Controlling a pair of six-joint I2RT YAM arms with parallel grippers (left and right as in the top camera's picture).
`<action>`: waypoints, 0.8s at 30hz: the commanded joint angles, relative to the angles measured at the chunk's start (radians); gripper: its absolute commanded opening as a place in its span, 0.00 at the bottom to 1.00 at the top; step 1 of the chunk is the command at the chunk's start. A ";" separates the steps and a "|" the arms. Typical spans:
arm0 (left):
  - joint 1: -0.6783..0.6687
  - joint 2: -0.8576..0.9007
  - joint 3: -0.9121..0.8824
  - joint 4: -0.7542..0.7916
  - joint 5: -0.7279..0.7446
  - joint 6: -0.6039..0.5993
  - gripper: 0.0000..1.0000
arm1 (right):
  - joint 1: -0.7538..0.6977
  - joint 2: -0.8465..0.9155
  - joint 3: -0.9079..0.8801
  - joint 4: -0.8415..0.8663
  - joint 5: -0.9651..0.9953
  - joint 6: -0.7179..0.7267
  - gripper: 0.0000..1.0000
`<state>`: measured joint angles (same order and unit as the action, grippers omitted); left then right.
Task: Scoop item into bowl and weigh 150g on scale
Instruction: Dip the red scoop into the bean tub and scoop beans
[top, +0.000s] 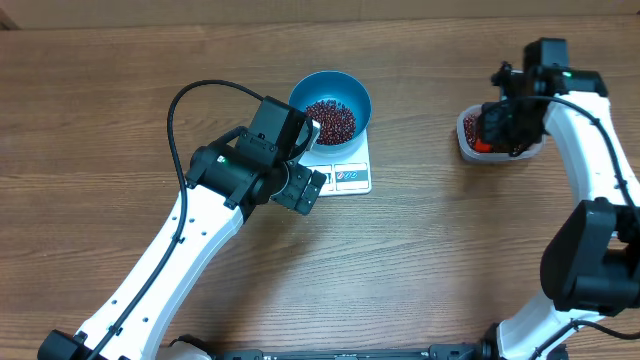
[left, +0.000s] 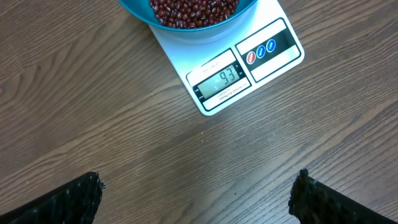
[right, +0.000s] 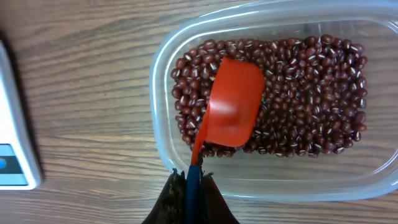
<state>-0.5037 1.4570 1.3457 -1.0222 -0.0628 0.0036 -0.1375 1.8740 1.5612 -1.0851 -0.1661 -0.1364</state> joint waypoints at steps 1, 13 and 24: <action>0.000 -0.012 -0.004 0.002 0.011 0.016 1.00 | -0.030 0.002 -0.009 0.009 -0.179 -0.030 0.03; 0.000 -0.012 -0.004 0.002 0.011 0.016 1.00 | -0.093 0.002 -0.015 0.011 -0.248 -0.030 0.04; 0.000 -0.012 -0.004 0.002 0.011 0.016 1.00 | -0.096 0.002 -0.094 0.056 -0.248 -0.028 0.04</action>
<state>-0.5037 1.4570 1.3457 -1.0222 -0.0628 0.0036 -0.2359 1.8740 1.4956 -1.0302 -0.3935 -0.1585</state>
